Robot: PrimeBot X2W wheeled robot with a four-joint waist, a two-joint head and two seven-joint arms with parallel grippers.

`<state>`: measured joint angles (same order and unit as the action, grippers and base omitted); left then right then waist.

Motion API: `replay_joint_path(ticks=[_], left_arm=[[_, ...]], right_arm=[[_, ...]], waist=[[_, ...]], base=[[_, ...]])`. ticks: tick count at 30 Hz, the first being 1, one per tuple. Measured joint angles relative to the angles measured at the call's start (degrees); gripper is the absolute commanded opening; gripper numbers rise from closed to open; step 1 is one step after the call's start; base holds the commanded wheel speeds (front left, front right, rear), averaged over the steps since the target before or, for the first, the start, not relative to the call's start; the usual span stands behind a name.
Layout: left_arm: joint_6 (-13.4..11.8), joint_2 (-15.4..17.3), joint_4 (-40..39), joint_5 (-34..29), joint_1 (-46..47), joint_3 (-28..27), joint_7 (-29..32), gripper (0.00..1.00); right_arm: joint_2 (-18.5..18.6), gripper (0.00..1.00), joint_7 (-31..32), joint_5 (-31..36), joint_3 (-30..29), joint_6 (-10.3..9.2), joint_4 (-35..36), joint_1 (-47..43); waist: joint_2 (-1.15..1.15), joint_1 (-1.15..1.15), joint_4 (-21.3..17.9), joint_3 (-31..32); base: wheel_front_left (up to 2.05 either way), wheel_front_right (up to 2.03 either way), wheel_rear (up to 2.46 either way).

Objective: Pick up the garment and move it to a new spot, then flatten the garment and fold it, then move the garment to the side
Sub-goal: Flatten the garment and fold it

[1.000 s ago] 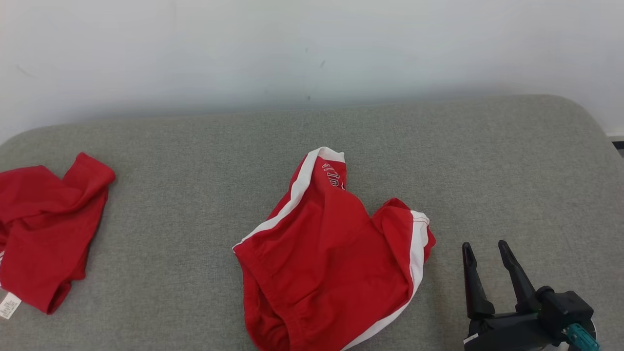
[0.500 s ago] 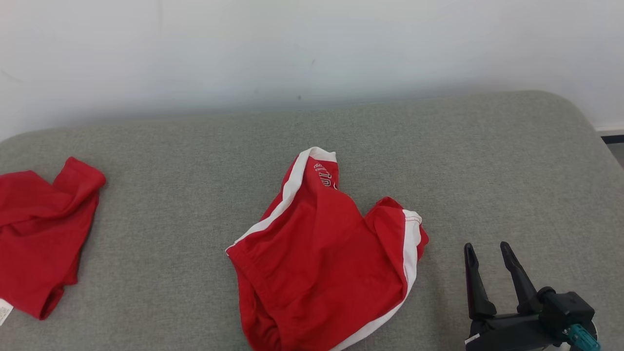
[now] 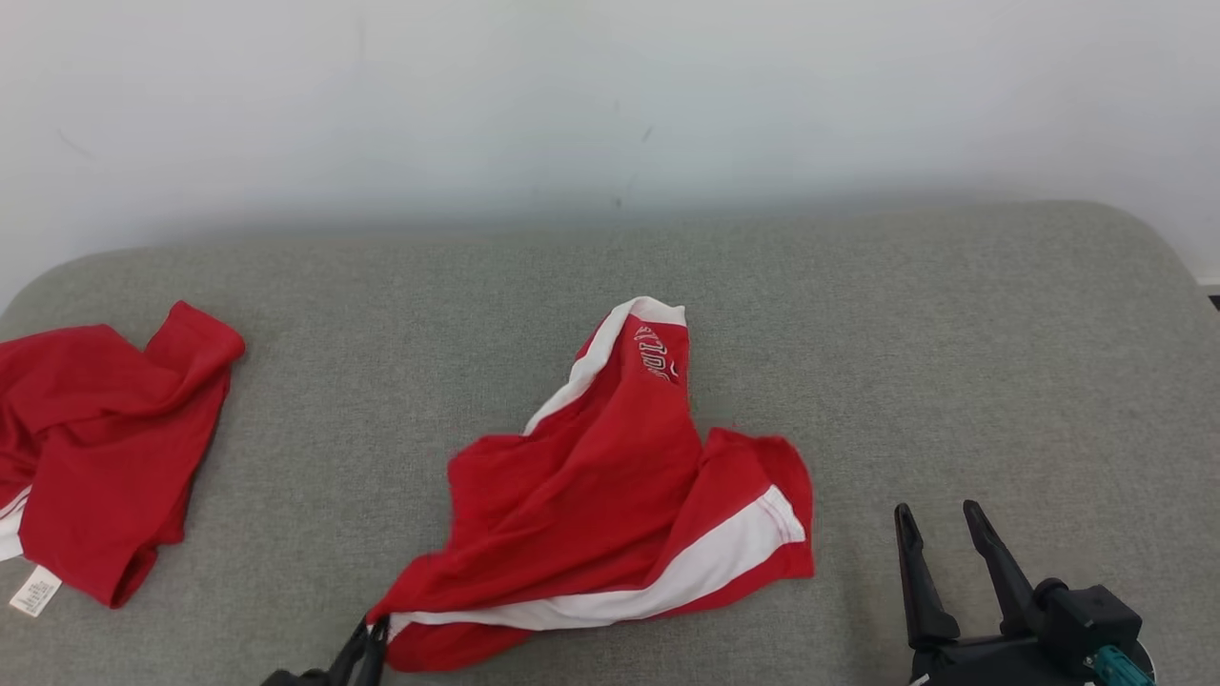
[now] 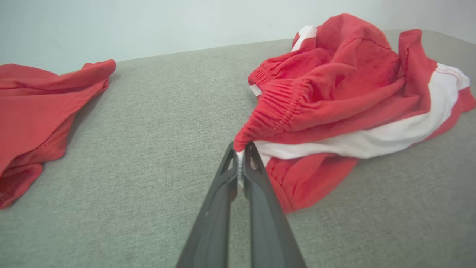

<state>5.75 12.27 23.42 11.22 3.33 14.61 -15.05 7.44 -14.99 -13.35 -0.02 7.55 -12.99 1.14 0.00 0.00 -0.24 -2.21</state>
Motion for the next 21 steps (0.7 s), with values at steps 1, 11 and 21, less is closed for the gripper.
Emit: replay_joint_path(ticks=[1, 11, 21], left_arm=[[-0.23, 0.15, -0.21, 0.15, -0.33, -0.71, 0.0, 0.0], [0.18, -0.88, -0.2, 0.3, -2.73, -1.22, 0.0, 1.0], [0.8, -1.65, 0.37, 0.02, -5.37, -0.76, 0.0, 1.0]], right_arm=[[0.22, 1.0, 0.0, -0.21, 0.01, 0.0, -0.24, -0.15], [1.35, 1.0, 0.0, -1.19, 0.99, 0.0, -2.83, -1.93], [5.43, 1.0, 0.0, -2.83, 7.7, 0.0, -7.42, -1.23]], waist=[[0.0, 0.0, -0.08, 0.17], [0.0, 0.0, 0.19, 1.79], [0.0, 0.0, 2.48, 2.85]], base=[[0.0, 0.0, 0.0], [0.0, 0.0, 0.0], [0.0, 0.0, 0.0]])
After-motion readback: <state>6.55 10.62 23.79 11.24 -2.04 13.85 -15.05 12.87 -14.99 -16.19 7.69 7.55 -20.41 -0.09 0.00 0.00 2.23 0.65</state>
